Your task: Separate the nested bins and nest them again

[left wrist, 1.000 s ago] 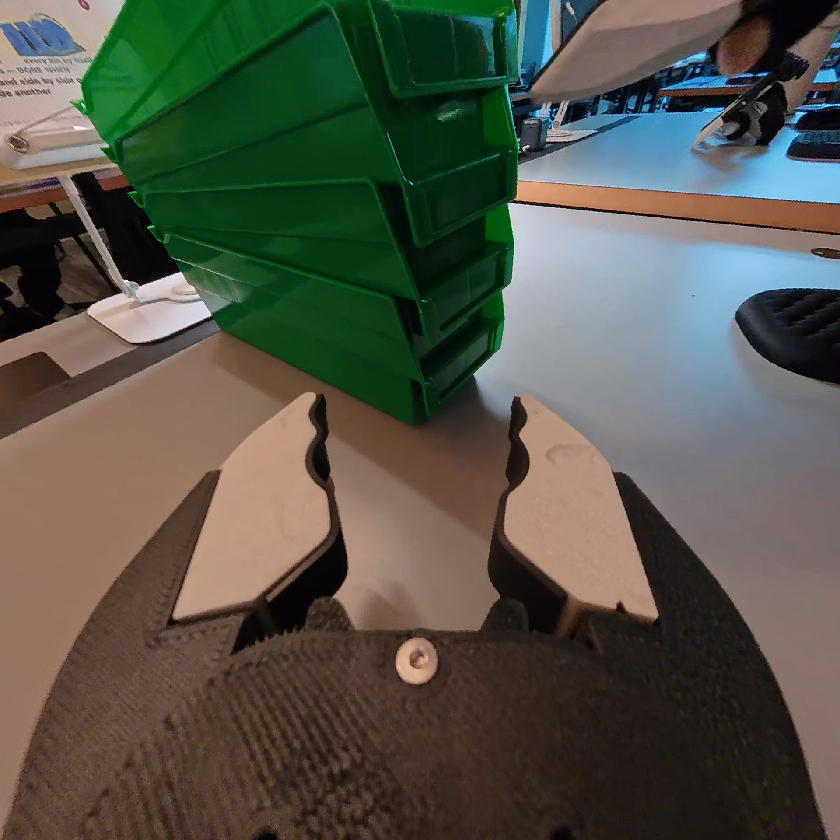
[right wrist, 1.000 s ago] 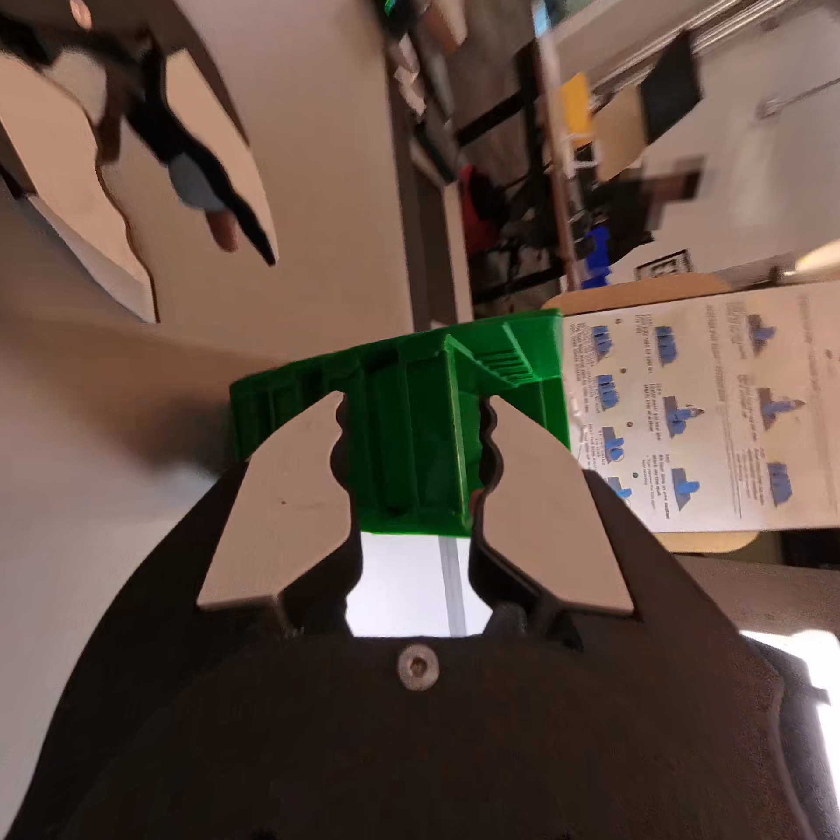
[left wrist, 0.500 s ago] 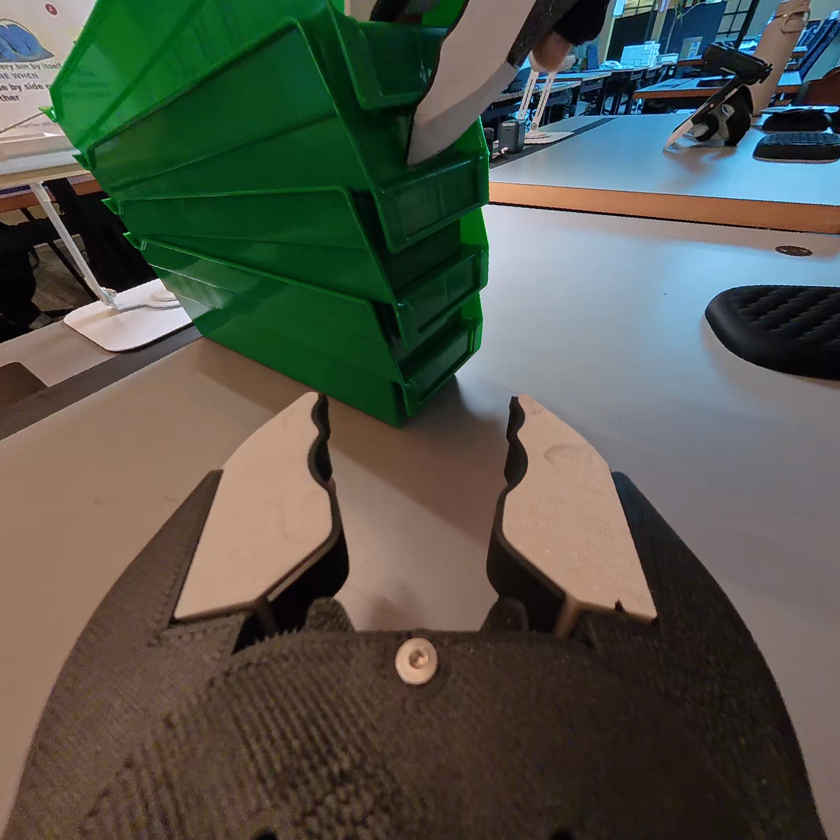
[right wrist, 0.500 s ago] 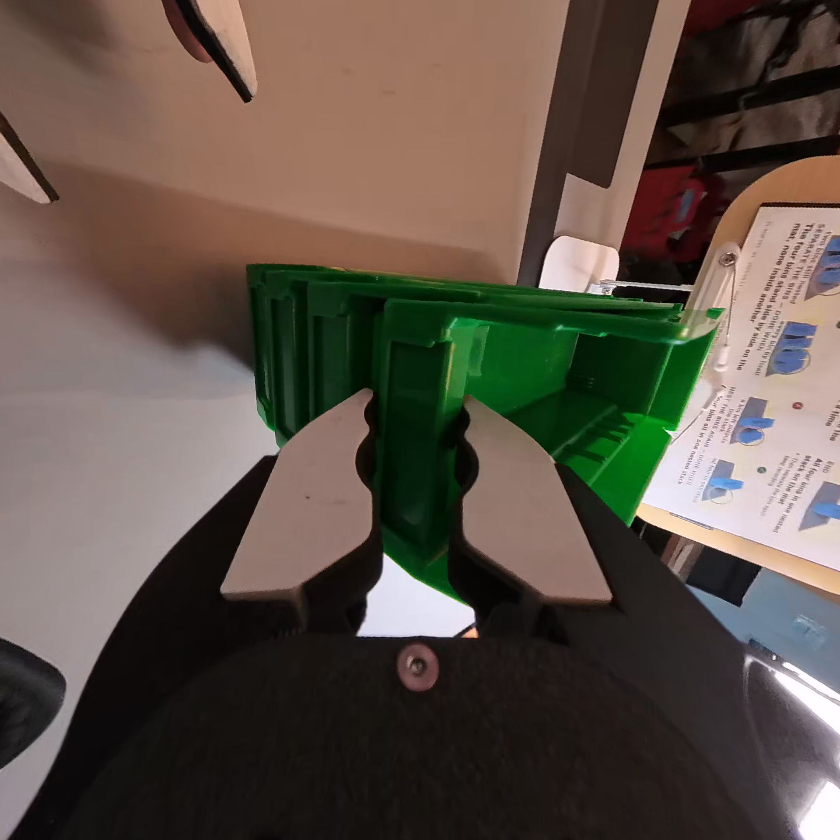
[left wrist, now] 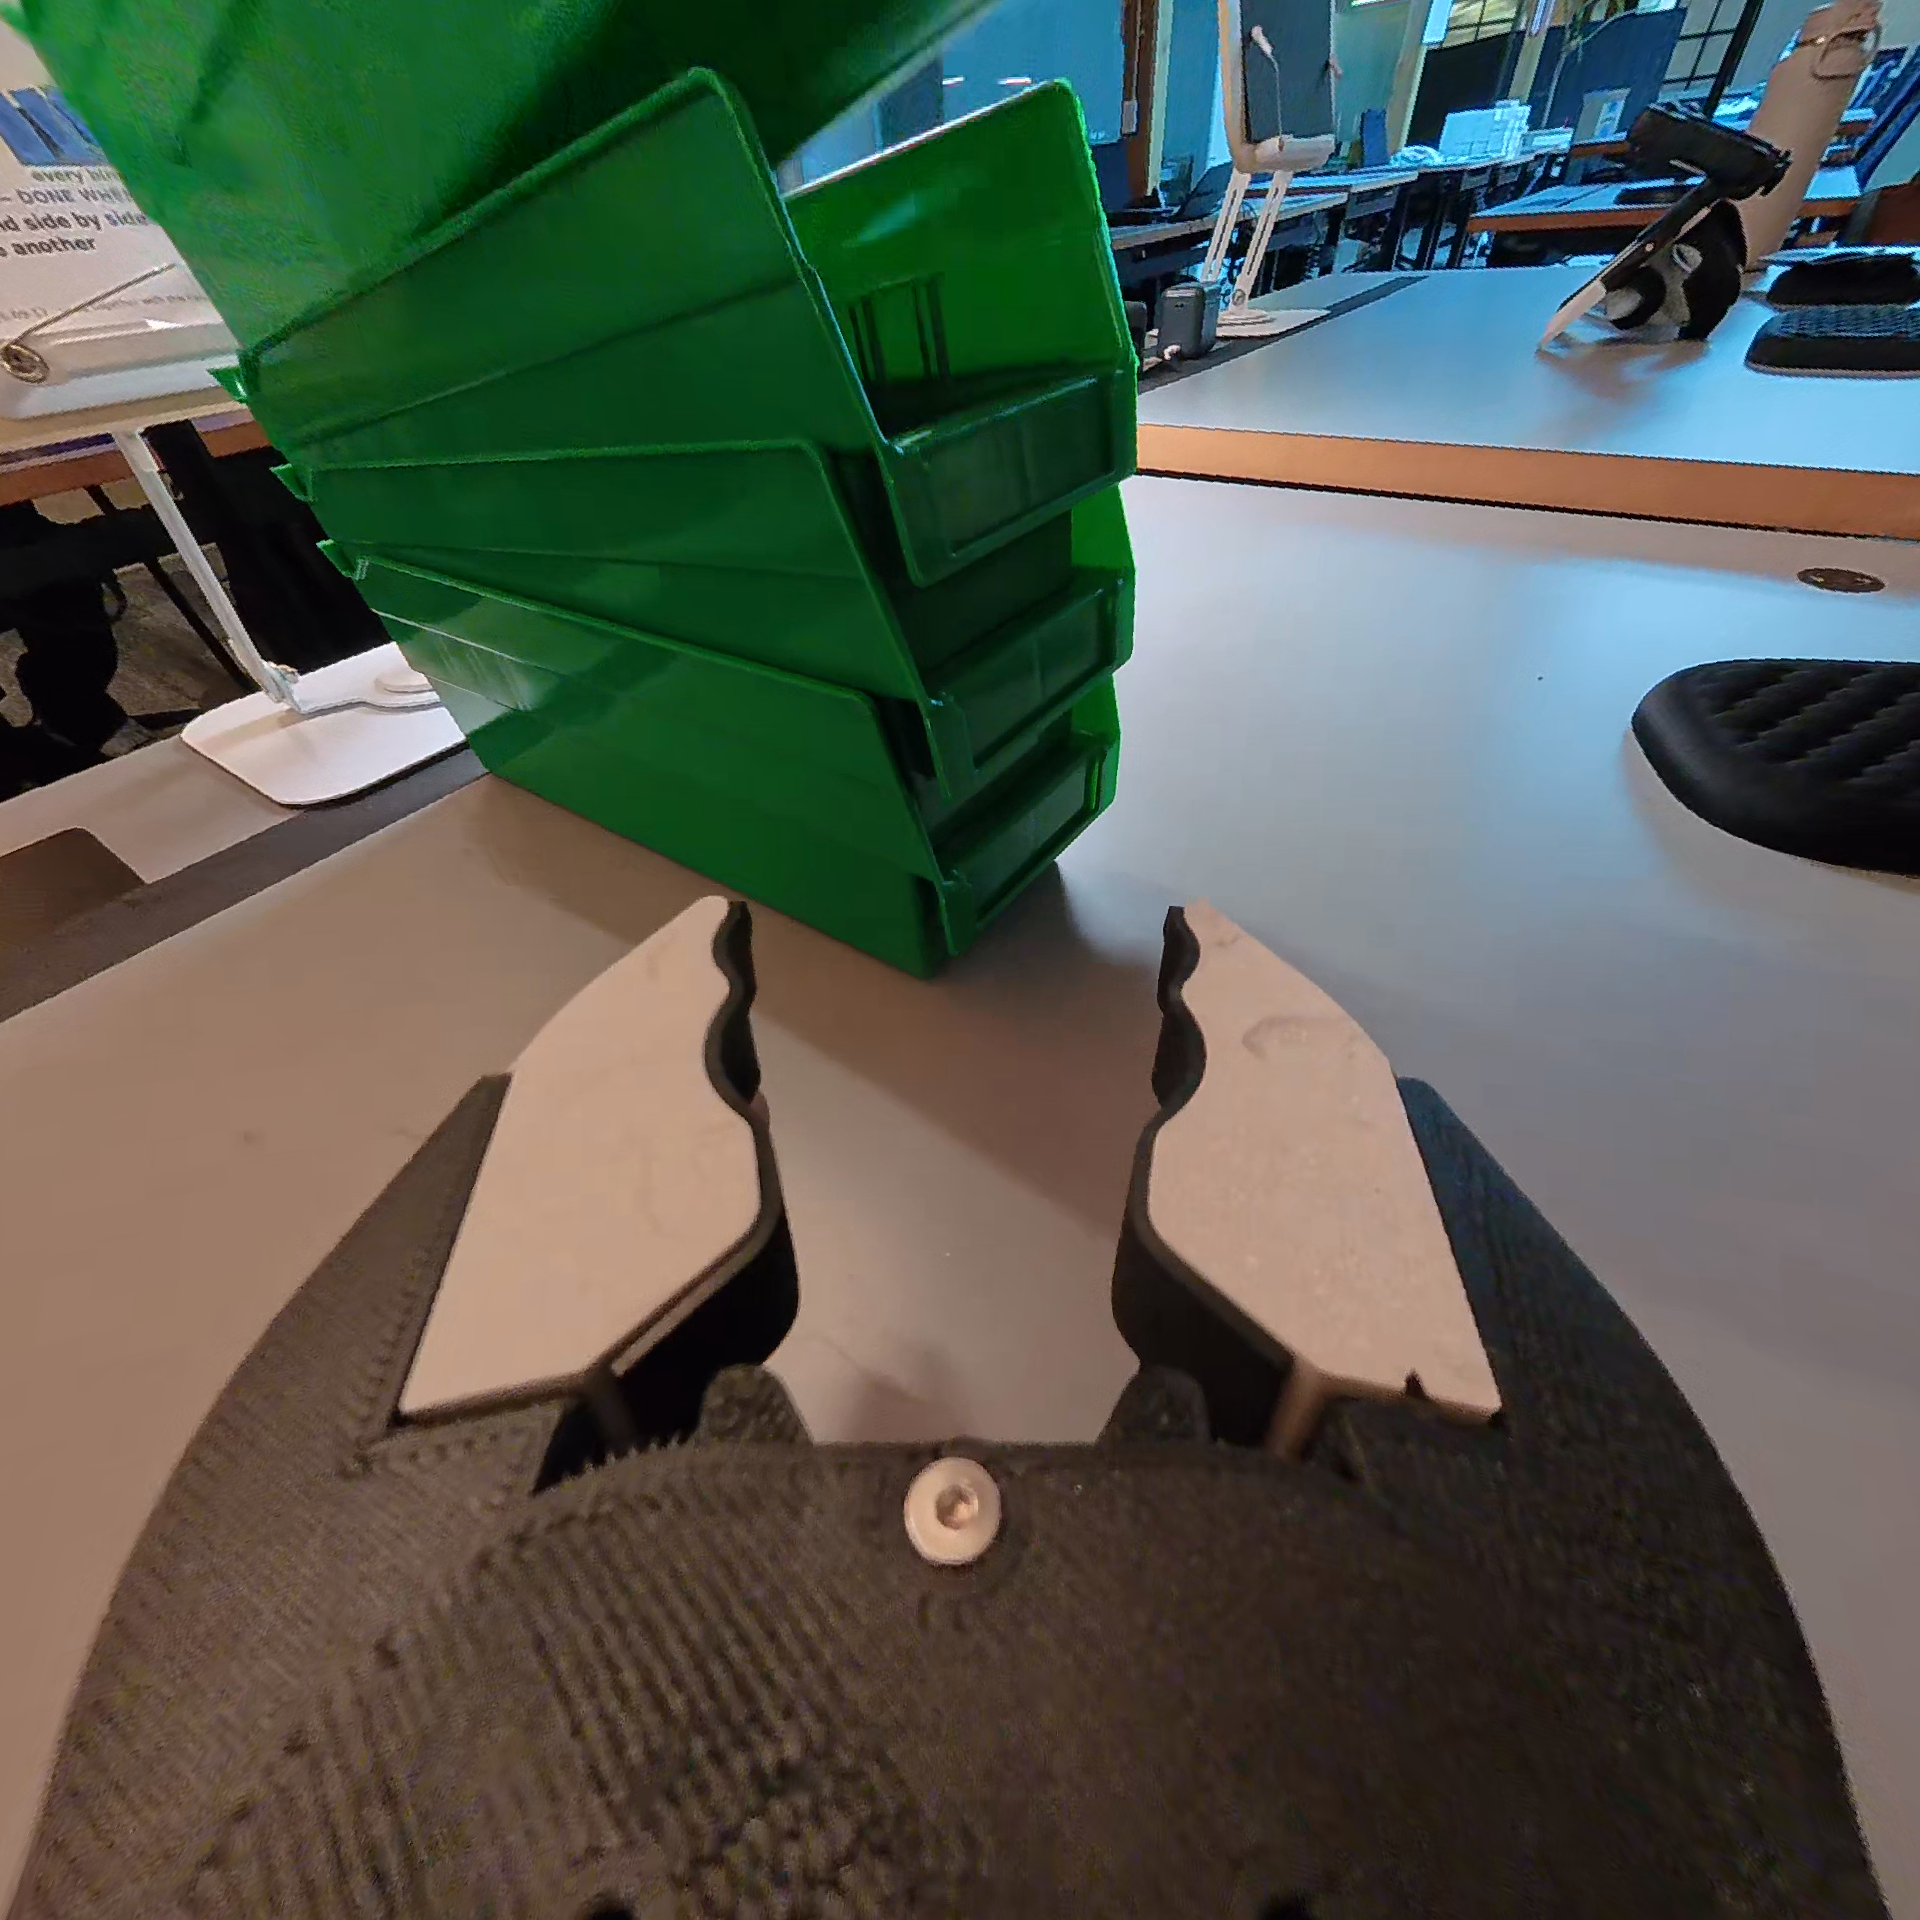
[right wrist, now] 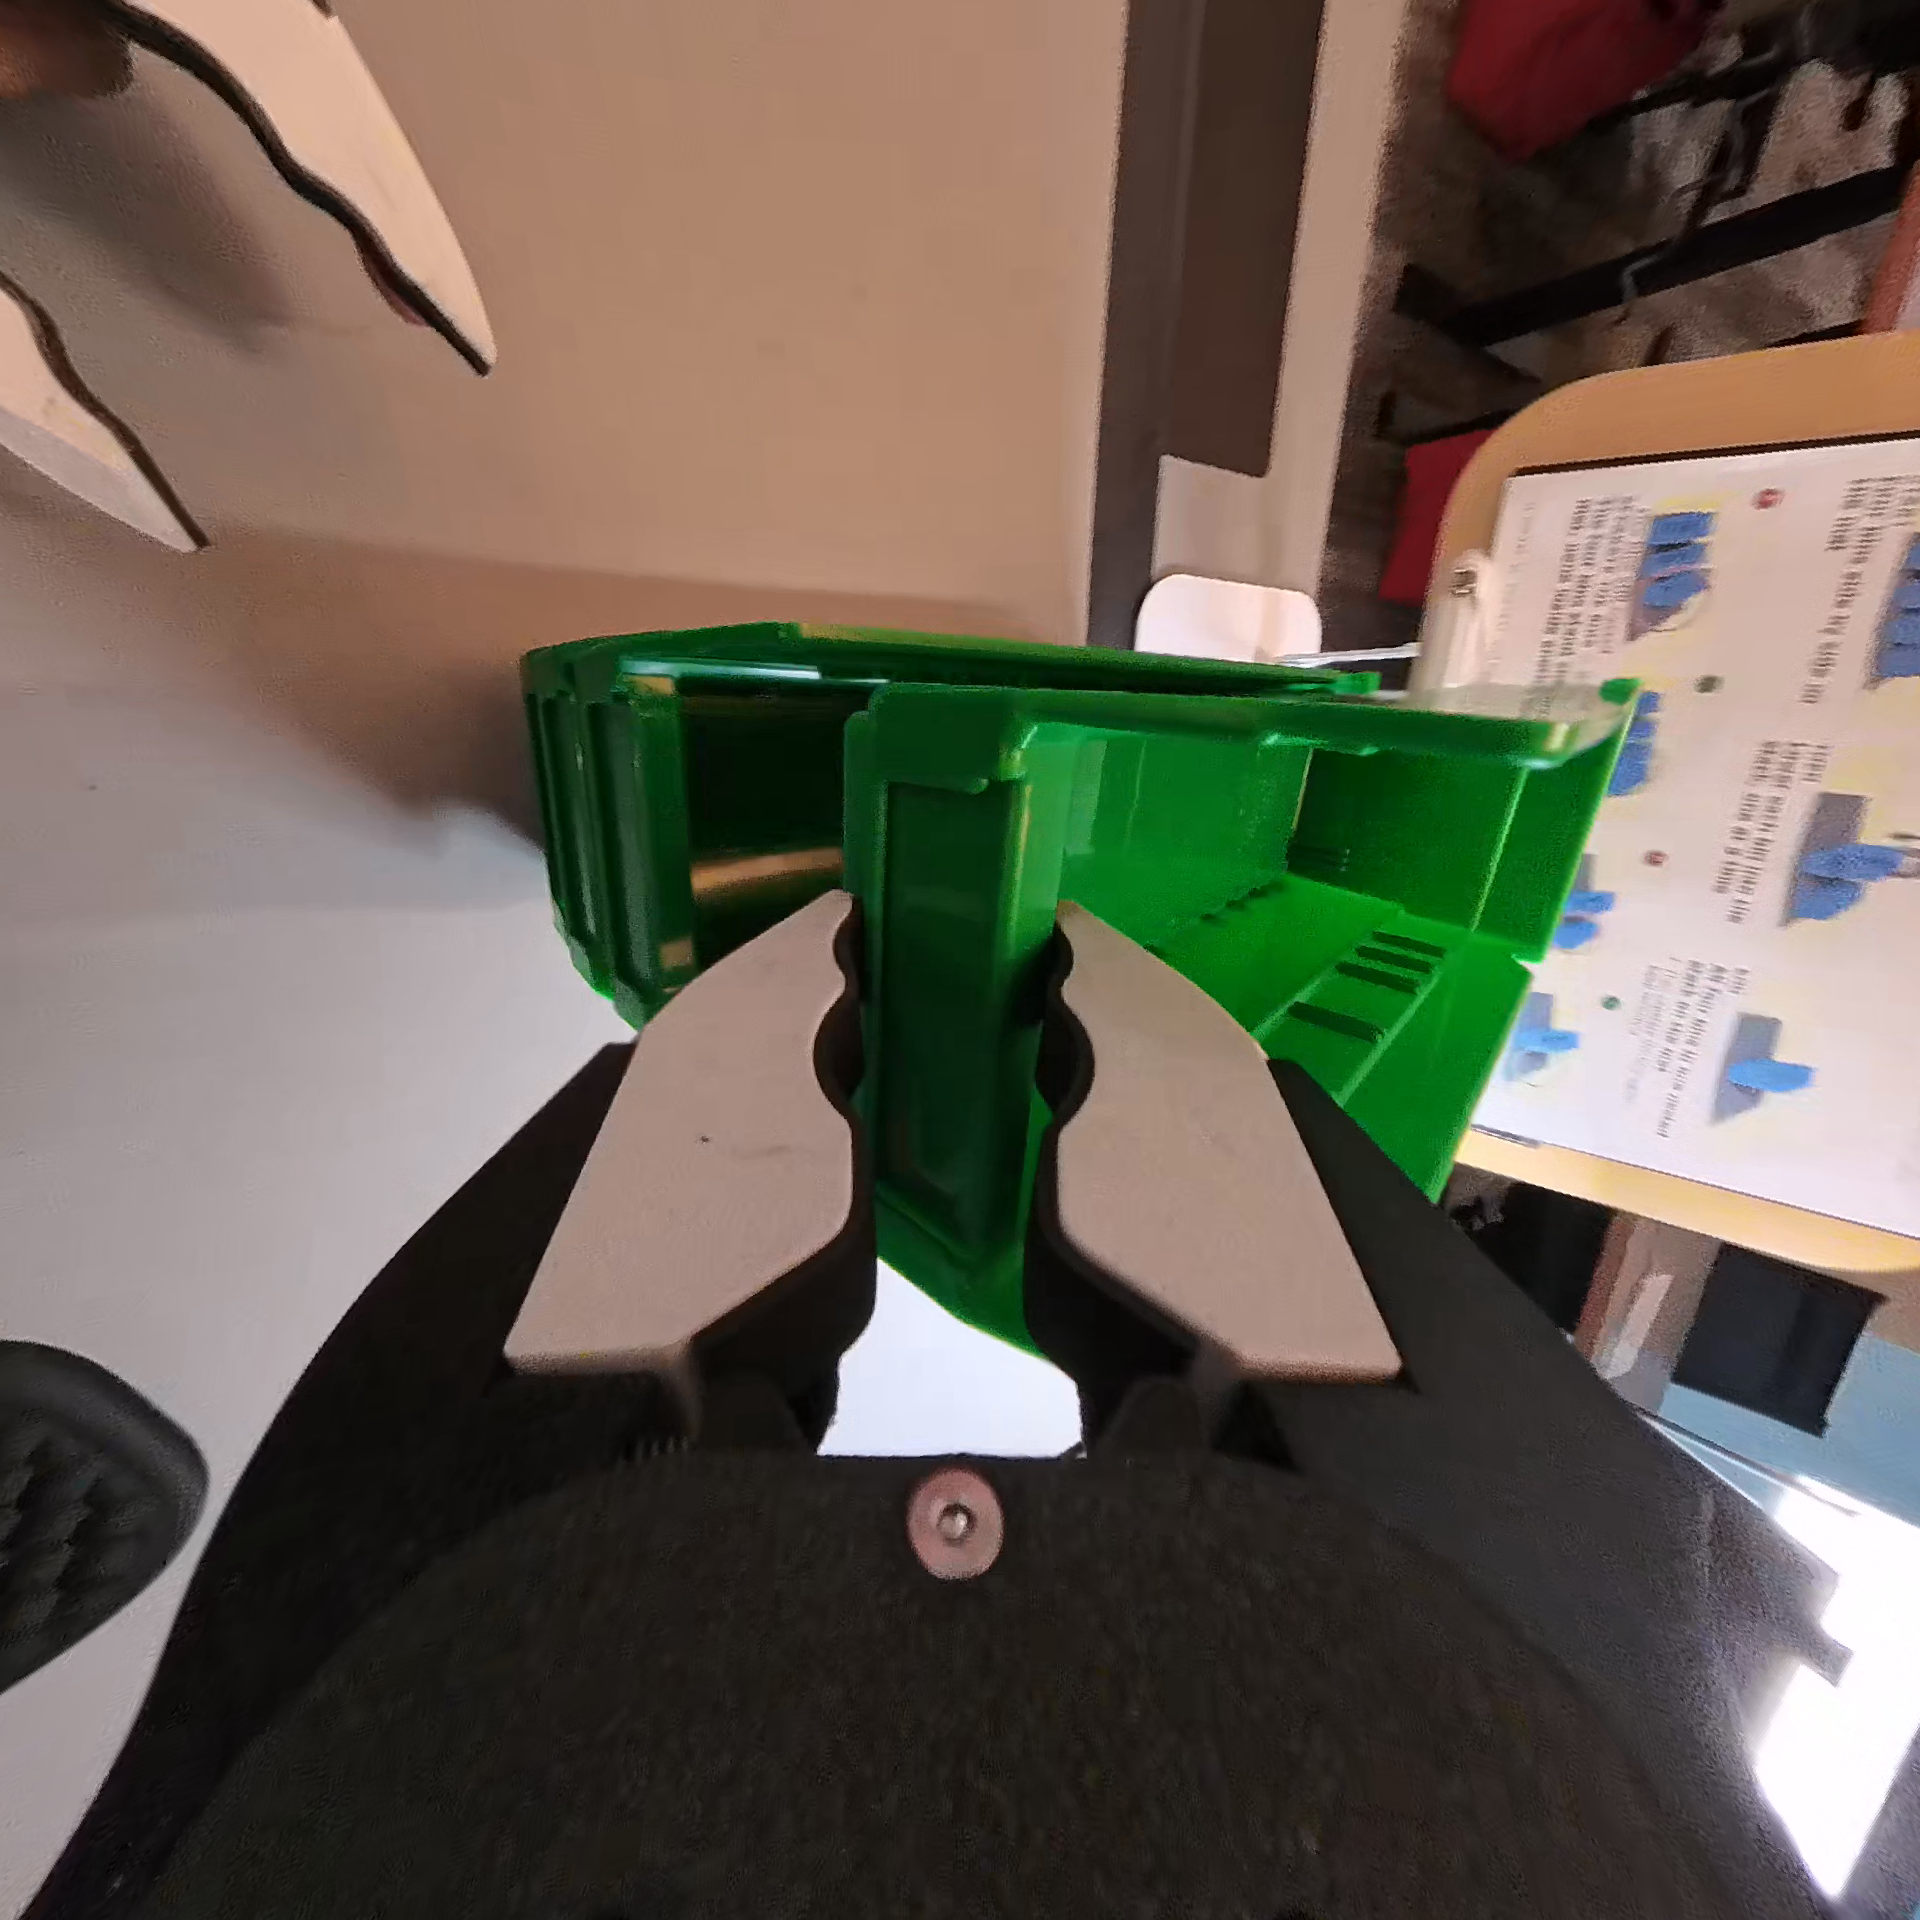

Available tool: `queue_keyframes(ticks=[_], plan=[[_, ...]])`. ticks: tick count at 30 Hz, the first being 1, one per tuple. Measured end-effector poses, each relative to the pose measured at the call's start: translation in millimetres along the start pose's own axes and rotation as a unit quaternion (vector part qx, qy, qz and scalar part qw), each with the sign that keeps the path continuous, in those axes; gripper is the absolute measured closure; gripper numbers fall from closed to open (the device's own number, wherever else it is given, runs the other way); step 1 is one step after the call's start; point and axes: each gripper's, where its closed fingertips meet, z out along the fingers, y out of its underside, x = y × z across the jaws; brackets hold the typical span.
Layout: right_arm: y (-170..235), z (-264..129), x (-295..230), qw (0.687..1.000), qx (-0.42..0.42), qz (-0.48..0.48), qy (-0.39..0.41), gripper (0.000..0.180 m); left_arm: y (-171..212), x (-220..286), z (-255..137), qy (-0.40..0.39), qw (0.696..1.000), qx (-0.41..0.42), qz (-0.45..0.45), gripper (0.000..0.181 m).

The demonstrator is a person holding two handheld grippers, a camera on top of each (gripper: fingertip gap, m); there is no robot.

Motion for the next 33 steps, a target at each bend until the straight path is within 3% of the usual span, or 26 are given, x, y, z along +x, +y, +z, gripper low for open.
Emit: queue_keyframes(ticks=[6,12,23,33], plan=[[12,-47,23,0.997,0.028,0.010,0.065,0.150,-3,-2,-2,-0.004,1.000,0.005,0.001,0.106],[71,-61,15,0.993,-0.003,0.024,0.120,0.150,0,-3,-1,-0.008,1.000,0.000,-0.005,0.106],[202,31,-72,0.993,-0.073,0.033,0.092,0.150,-7,-5,-7,-0.010,0.999,0.018,-0.044,0.107],[241,89,-117,0.992,-0.090,0.015,0.090,0.150,-5,5,-9,-0.010,1.000,0.004,-0.013,0.107]])
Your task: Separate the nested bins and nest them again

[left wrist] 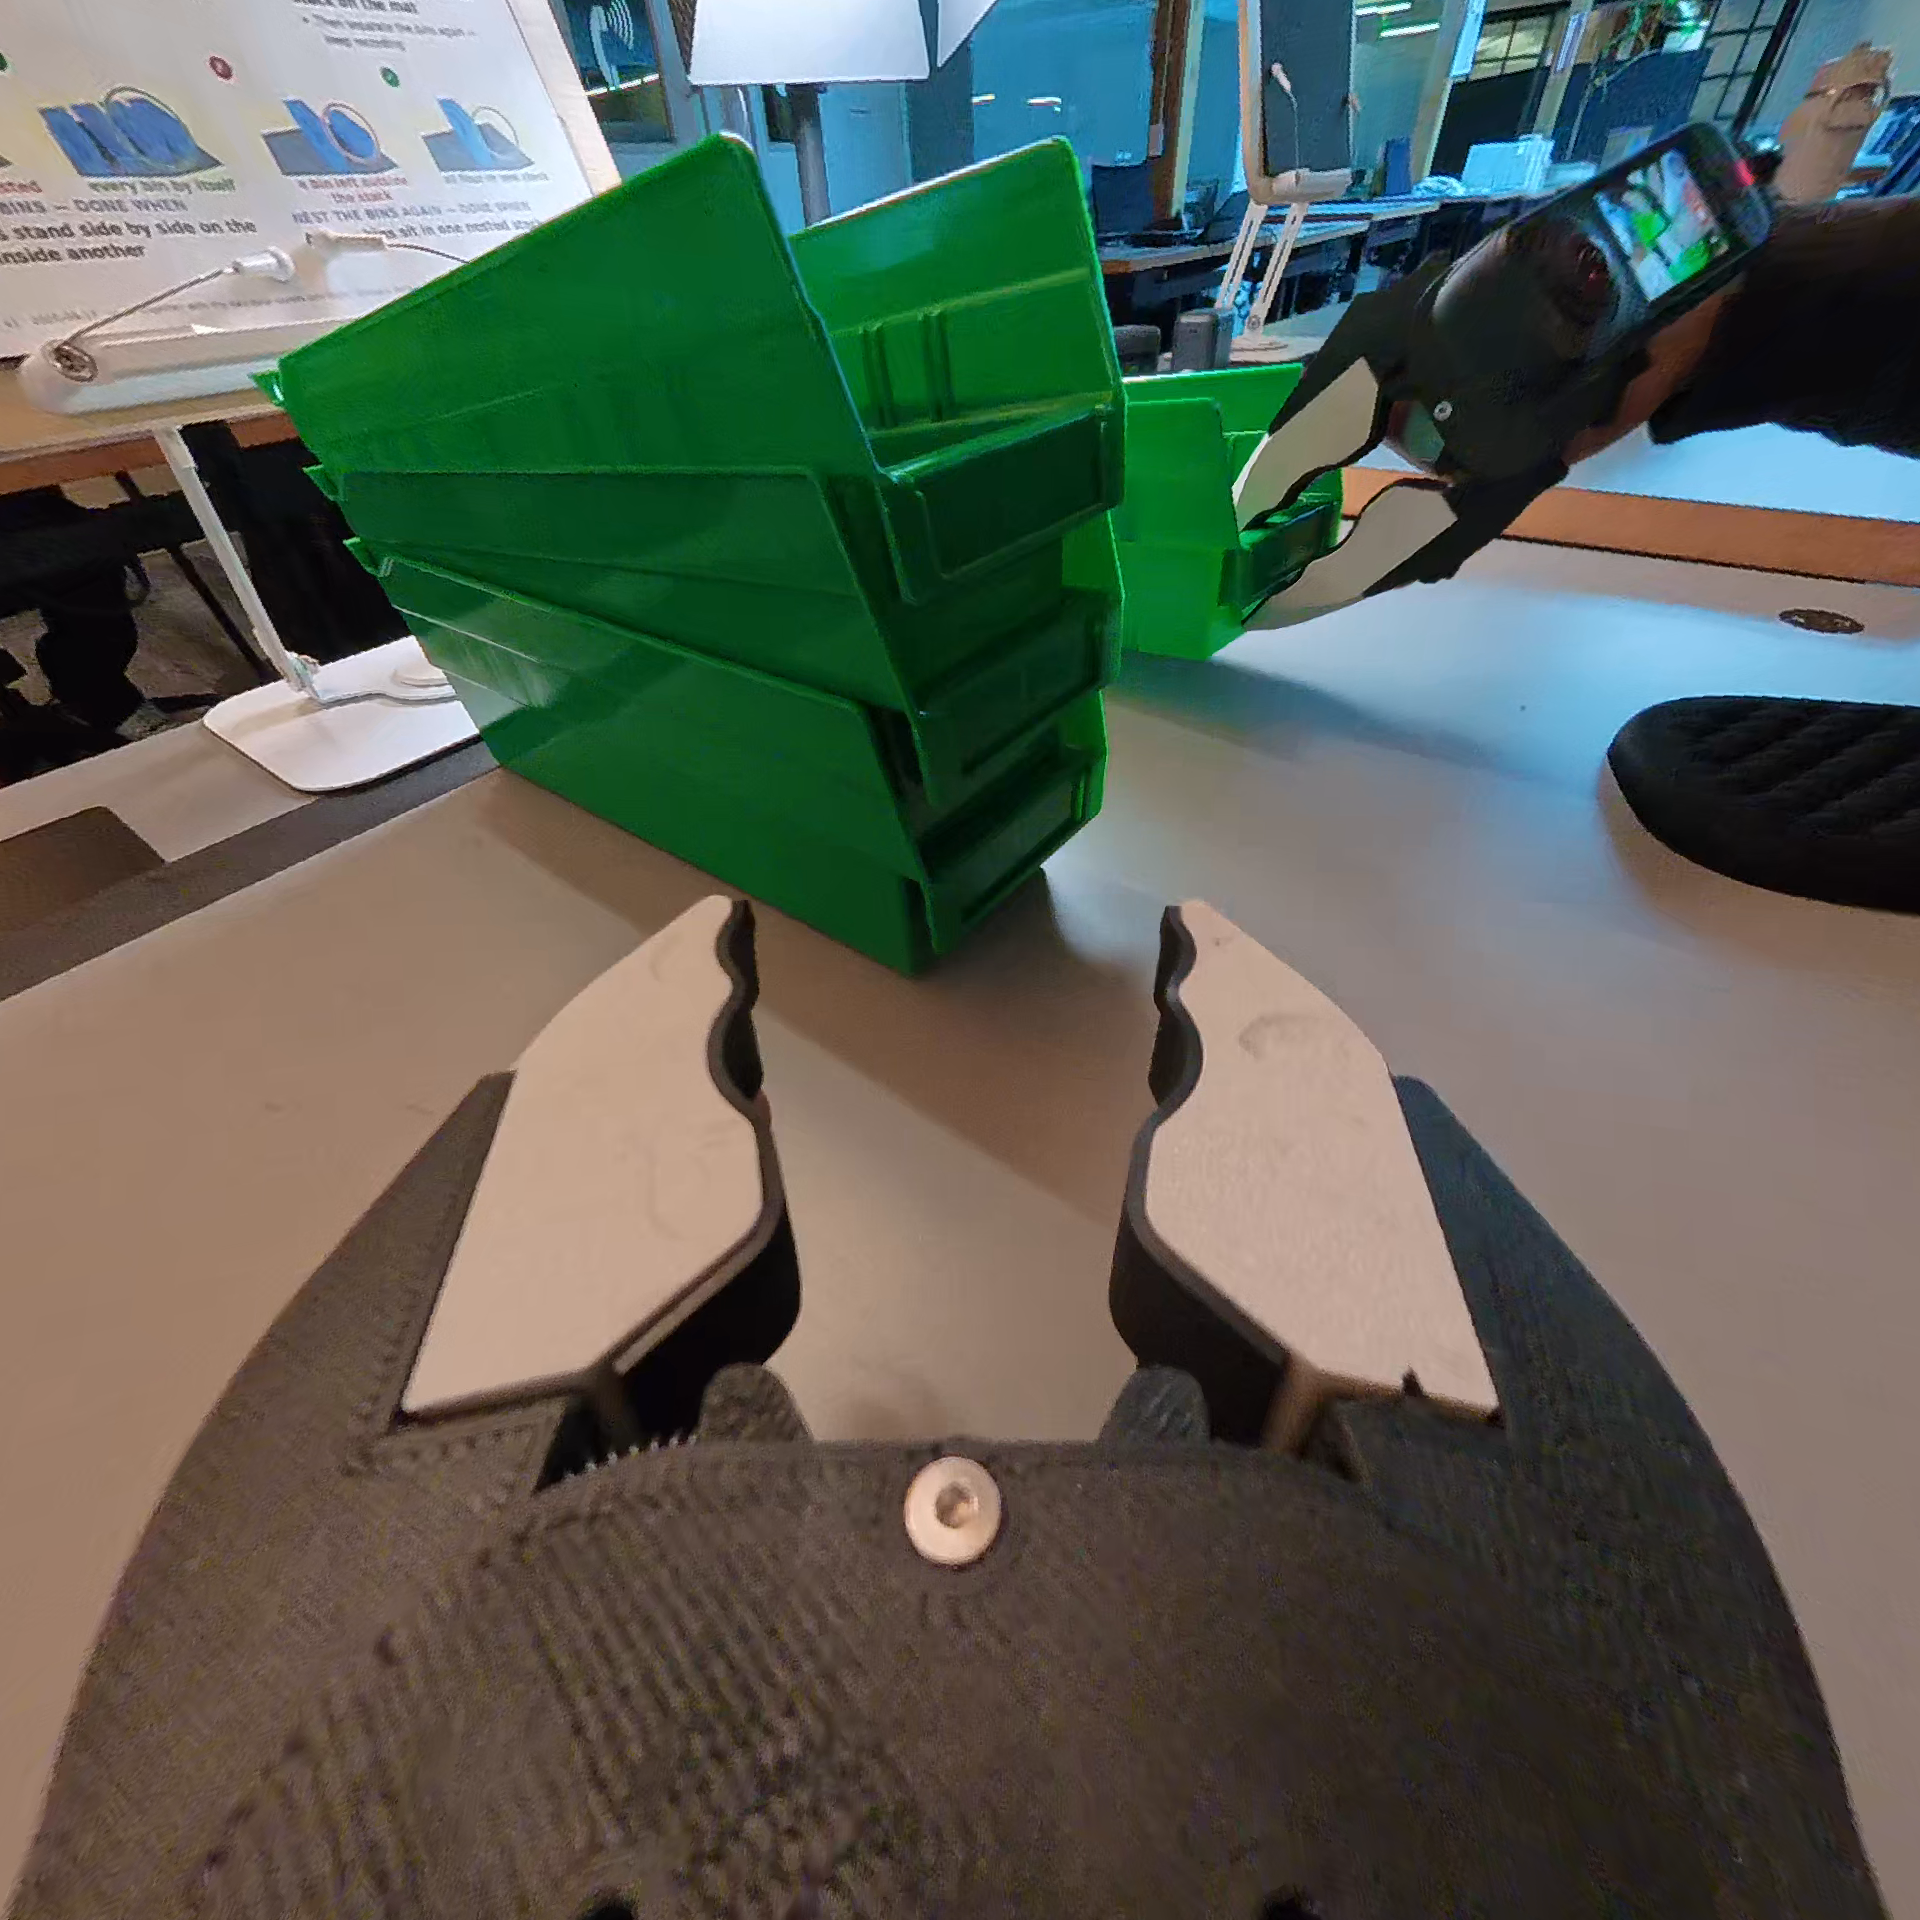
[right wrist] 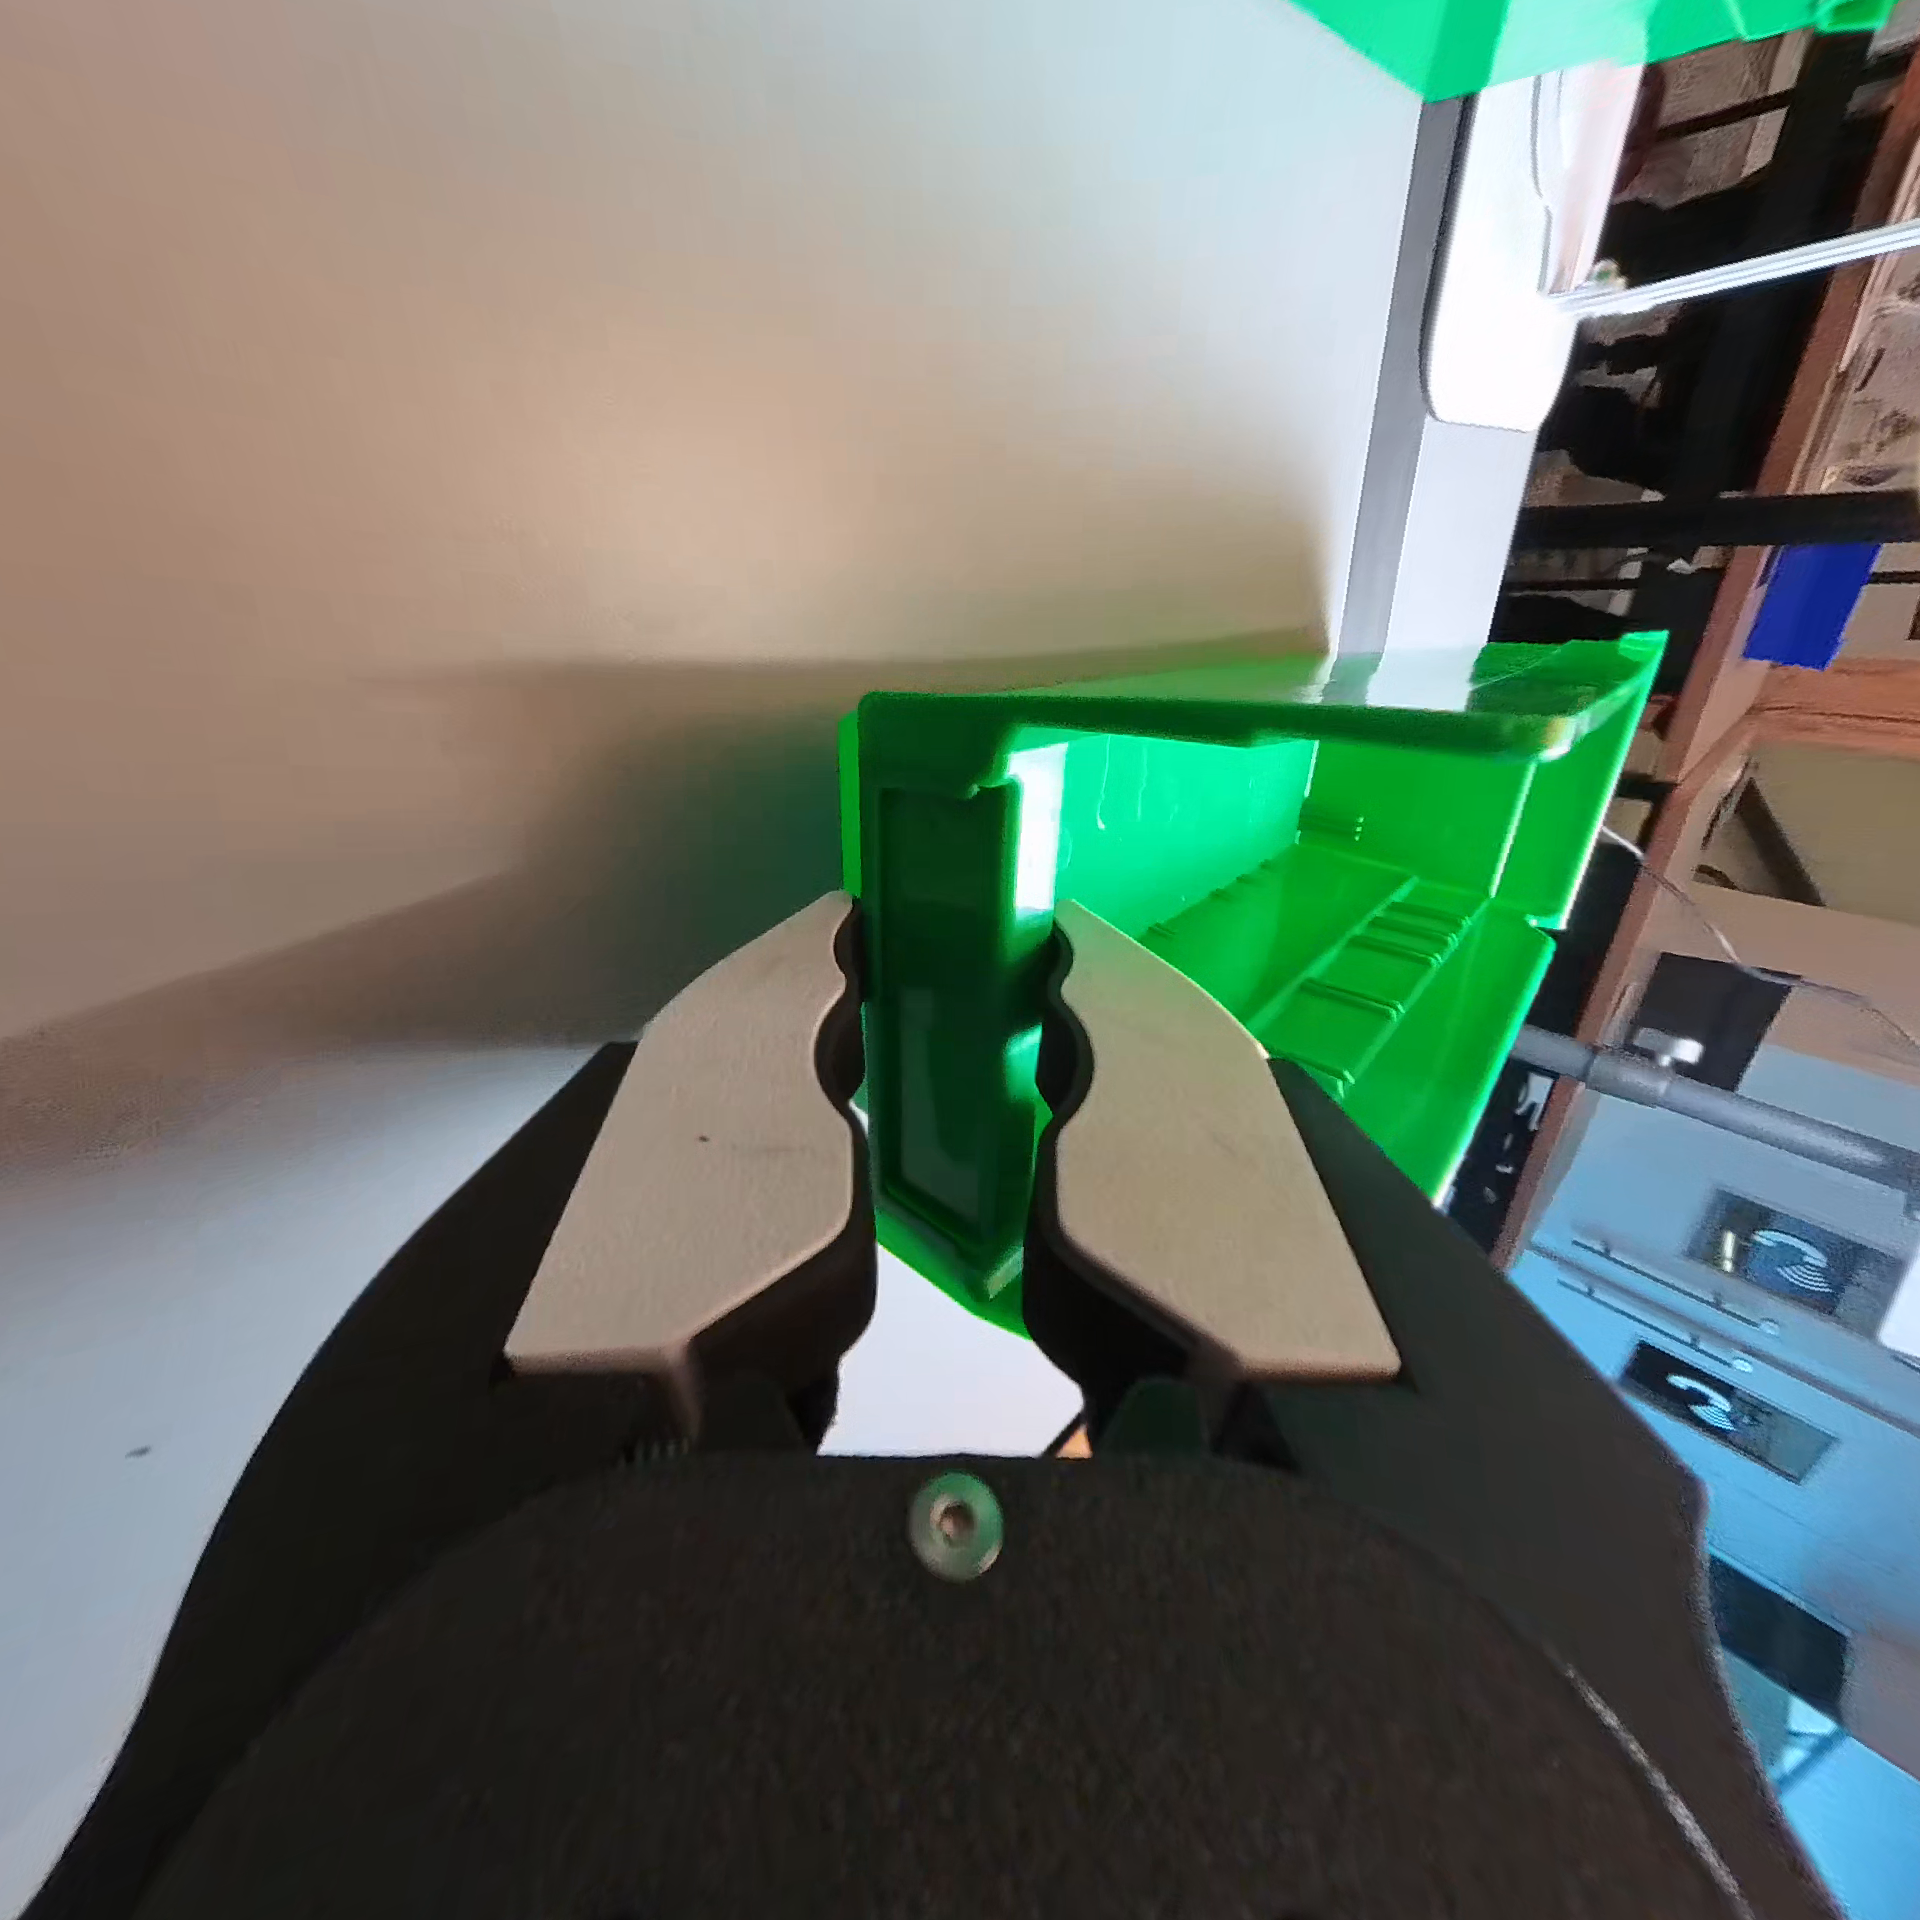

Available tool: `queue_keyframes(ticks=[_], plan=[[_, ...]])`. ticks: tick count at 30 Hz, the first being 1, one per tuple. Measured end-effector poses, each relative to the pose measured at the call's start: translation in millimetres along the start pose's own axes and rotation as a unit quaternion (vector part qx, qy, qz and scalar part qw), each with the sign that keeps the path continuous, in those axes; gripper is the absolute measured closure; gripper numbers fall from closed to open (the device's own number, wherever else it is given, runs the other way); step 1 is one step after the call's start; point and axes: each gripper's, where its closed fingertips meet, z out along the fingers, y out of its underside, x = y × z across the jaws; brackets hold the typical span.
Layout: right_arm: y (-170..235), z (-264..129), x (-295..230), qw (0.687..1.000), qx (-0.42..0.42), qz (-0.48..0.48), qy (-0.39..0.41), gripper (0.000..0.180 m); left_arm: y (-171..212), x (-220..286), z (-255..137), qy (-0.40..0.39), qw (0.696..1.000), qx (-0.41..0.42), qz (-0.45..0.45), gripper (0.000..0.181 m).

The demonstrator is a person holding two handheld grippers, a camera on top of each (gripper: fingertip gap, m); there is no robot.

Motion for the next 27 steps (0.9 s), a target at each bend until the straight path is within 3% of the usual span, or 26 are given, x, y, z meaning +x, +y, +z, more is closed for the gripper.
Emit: queue_keyframes(ticks=[11,16,21,27], plan=[[6,23,-18,1.000,-0.013,-0.017,-0.001,0.151,7,4,2,0.005,1.000,-0.015,0.004,0.107],[-8,5,-14,0.999,0.014,0.026,-0.013,0.131,8,4,3,0.004,1.000,-0.018,0.007,0.107],[-69,-60,10,0.990,0.115,0.074,-0.019,0.130,8,4,3,-0.004,1.000,-0.021,0.010,0.106],[-163,-125,38,0.979,0.200,0.031,0.004,0.129,7,7,2,-0.005,1.000,-0.021,0.020,0.107]])
